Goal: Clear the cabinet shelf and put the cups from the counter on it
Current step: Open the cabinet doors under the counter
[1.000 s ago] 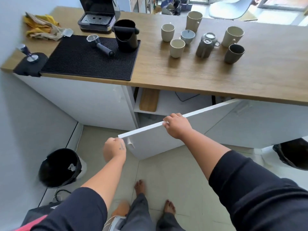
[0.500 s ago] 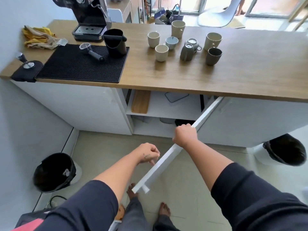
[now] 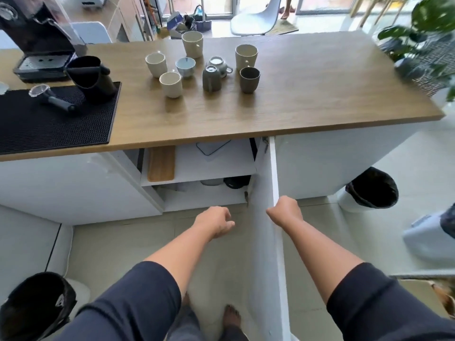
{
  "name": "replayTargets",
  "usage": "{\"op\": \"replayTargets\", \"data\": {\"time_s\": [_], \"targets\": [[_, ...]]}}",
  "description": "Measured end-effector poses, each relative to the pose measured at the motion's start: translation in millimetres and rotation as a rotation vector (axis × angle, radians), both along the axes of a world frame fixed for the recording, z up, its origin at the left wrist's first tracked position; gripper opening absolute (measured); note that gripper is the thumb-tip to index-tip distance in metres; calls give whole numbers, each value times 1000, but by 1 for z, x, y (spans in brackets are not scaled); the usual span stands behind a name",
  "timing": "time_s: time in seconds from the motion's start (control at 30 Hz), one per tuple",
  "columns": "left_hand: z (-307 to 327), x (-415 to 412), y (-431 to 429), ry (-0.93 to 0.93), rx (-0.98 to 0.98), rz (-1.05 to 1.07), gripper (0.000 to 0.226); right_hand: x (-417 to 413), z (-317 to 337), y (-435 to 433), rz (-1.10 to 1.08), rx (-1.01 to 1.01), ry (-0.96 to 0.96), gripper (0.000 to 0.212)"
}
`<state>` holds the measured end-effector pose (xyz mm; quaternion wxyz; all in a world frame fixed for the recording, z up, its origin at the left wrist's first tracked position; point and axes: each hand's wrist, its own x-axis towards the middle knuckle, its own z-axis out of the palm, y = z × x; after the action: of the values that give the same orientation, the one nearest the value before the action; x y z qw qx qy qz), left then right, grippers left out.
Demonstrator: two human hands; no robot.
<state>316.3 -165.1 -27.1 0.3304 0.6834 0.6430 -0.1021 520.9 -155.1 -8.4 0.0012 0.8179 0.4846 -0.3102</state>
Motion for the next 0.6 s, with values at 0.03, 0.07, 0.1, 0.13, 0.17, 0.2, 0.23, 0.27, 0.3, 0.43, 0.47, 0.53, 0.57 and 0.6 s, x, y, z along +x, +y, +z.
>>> {"op": "replayTargets", "data": {"time_s": [0.03, 0.07, 0.1, 0.13, 0.17, 0.2, 0.23, 0.27, 0.3, 0.43, 0.47, 0.53, 0.57, 0.6], "targets": [[3, -3, 7, 12, 46, 24, 36, 5, -1, -1, -18, 6, -7, 3], [6, -7, 14, 22, 99, 57, 33, 10, -4, -1, -46, 12, -15, 9], [9, -13, 22, 32, 154, 92, 31, 14, -8, -1, -63, 26, -25, 14], [13, -20, 30, 40, 213, 127, 30, 19, -12, -1, -76, 38, -42, 15], [17, -28, 37, 47, 271, 157, 28, 22, -14, -1, -91, 56, -61, 15], [19, -37, 44, 51, 331, 177, 29, 26, -18, 0, -115, 75, -78, 15], [22, -46, 52, 50, 396, 186, 33, 31, -21, 0, -135, 100, -89, 14], [26, -55, 58, 45, 460, 191, 38, 35, -24, 0, -151, 121, -106, 14], [29, -66, 67, 43, 521, 197, 41, 38, -27, 2, -163, 140, -124, 14], [37, -94, 103, 89, 661, 127, 41, 49, -34, 0, -232, 206, -208, 16], [37, -101, 115, 105, 679, 89, 39, 48, -36, 4, -265, 222, -222, 18], [39, -108, 132, 155, 691, 11, 36, 47, -33, 10, -345, 226, -248, 25], [41, -113, 140, 174, 691, -15, 35, 42, -31, 14, -378, 237, -264, 30], [40, -117, 146, 181, 696, -35, 35, 35, -29, 19, -397, 282, -286, 35]]}}
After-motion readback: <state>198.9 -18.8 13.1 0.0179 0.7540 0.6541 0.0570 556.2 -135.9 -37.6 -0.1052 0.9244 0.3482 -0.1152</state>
